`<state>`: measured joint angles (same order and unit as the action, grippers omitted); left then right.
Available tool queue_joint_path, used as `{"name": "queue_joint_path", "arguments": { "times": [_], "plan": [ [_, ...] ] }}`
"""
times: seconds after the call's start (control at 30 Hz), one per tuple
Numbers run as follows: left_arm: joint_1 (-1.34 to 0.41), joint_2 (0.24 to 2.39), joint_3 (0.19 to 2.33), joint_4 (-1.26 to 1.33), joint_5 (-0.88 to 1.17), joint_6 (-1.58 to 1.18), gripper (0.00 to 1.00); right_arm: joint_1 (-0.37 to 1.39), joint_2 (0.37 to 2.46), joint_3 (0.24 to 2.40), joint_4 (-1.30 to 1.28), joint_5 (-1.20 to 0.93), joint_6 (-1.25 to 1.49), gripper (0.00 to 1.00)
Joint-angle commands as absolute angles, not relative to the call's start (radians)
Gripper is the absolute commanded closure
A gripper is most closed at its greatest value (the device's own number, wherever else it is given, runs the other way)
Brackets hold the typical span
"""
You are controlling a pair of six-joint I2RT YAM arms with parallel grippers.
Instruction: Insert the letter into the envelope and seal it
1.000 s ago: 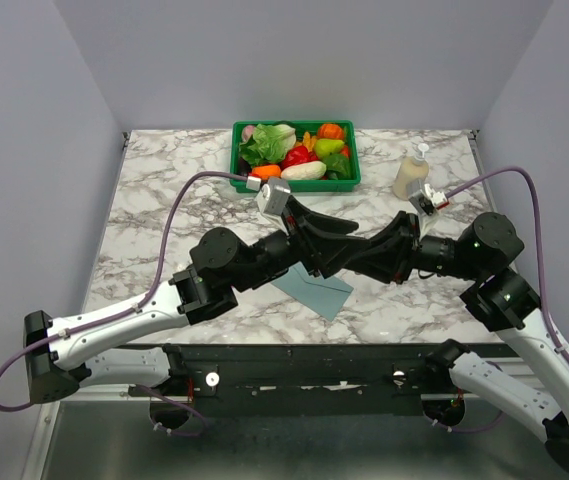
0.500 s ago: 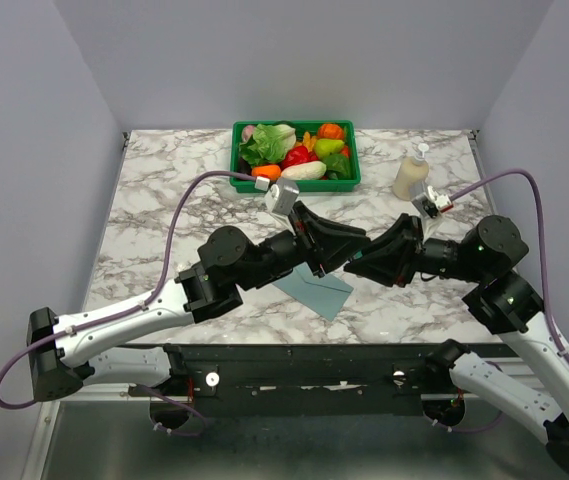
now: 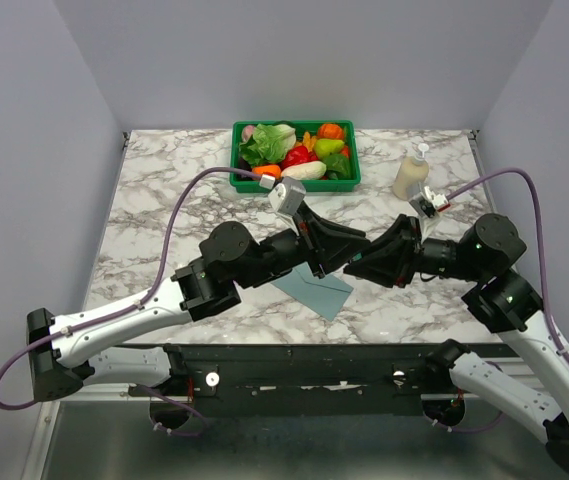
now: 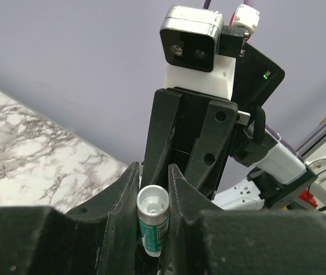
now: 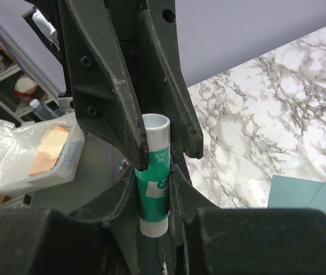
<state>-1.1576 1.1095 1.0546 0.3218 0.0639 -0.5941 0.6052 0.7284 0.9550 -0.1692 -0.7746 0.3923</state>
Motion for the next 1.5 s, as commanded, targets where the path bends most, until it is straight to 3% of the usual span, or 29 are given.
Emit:
{"name": "queue_joint_path", "arguments": {
  "times": [0.0,0.2,0.57,0.67,0.73,0.83,0.87,0.9,0.93,1.03,1.07,1.2,1.47],
  "plan": [
    [-1.163,1.121,1.112,0.174,0.146,-0.526,1.00,0.607,0.742,0.985,-0.163,-0.813,0.397,0.70],
    [-1.161,1.112,1.129,0.121,0.173,-0.496,1.00,0.607,0.746,0.991,-0.170,-0.818,0.394,0.60],
    [-1.160,1.157,1.238,-0.021,0.235,-0.414,1.00,0.607,0.753,1.006,-0.195,-0.850,0.380,0.63],
    [-1.155,1.166,1.256,-0.044,0.248,-0.405,1.00,0.607,0.756,1.006,-0.196,-0.859,0.380,0.77],
    [-1.155,1.169,1.262,-0.049,0.253,-0.402,1.00,0.606,0.756,1.005,-0.196,-0.861,0.380,0.92],
    [-1.154,1.173,1.269,-0.058,0.258,-0.400,1.00,0.607,0.756,0.999,-0.195,-0.859,0.383,0.99],
    [-1.152,1.173,1.270,-0.061,0.255,-0.400,0.94,0.607,0.756,0.997,-0.195,-0.859,0.383,0.99],
    [-1.149,1.172,1.272,-0.063,0.244,-0.397,0.83,0.609,0.753,0.989,-0.192,-0.859,0.388,0.99],
    [-1.150,1.169,1.273,-0.061,0.236,-0.394,0.55,0.607,0.753,0.985,-0.186,-0.859,0.391,0.99],
    [-1.141,1.137,1.270,-0.038,0.190,-0.388,0.28,0.607,0.747,0.968,-0.178,-0.859,0.402,0.99],
    [-1.135,1.117,1.267,-0.028,0.175,-0.390,0.23,0.607,0.746,0.965,-0.178,-0.858,0.400,0.99],
    [-1.123,1.071,1.244,0.037,0.137,-0.403,0.17,0.607,0.724,0.954,-0.173,-0.835,0.405,0.99],
    [-1.121,1.043,1.168,0.115,0.163,-0.483,0.19,0.607,0.723,0.953,-0.170,-0.834,0.407,0.99]
  ]
}}
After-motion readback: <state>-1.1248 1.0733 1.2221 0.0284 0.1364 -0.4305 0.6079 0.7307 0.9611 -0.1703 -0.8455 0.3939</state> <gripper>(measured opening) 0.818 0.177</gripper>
